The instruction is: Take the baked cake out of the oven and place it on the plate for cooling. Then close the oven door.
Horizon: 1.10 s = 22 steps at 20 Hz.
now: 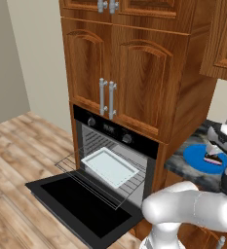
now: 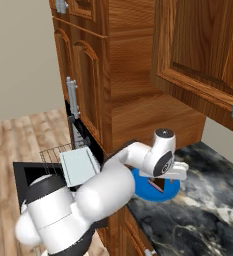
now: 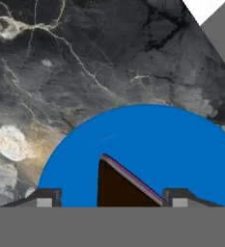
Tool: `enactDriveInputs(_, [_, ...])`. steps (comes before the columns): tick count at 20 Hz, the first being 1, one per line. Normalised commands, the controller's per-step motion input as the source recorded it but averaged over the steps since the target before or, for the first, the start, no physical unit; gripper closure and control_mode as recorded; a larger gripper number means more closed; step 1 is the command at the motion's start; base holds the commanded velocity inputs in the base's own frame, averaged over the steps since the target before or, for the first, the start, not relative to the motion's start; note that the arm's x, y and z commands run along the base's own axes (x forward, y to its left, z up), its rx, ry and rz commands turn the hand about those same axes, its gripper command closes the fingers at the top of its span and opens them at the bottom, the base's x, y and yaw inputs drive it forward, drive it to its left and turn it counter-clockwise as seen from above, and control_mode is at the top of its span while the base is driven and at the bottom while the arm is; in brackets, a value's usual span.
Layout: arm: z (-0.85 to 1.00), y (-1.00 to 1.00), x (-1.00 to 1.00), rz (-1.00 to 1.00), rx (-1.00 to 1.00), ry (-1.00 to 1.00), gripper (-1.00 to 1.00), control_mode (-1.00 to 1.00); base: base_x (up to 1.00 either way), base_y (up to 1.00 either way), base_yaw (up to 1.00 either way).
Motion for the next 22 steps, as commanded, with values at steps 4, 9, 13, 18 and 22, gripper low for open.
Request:
enactDriveInputs(4, [0.61, 0.36, -0.82, 0.00, 0.00, -0.05, -1.00, -1.00, 0.00, 0.00, 0.00])
enactDriveInputs(9, [0.98, 0.60, -0.82, 0.00, -0.01, 0.00, -1.00, -1.00, 0.00, 0.00, 0.00])
enactDriveInputs(13, [0.89, 0.97, -0.69, 0.00, -0.10, 0.05, -1.00, -1.00, 0.00, 0.00, 0.00])
enactDriveInputs(18, [0.51, 1.00, -0.73, 0.12, -0.14, -0.01, -1.00, -1.00, 0.00, 0.00, 0.00])
enactDriveInputs(22, [0.35, 1.00, -0.87, 0.18, -0.13, -0.10, -1.00, -1.00, 0.00, 0.00, 0.00])
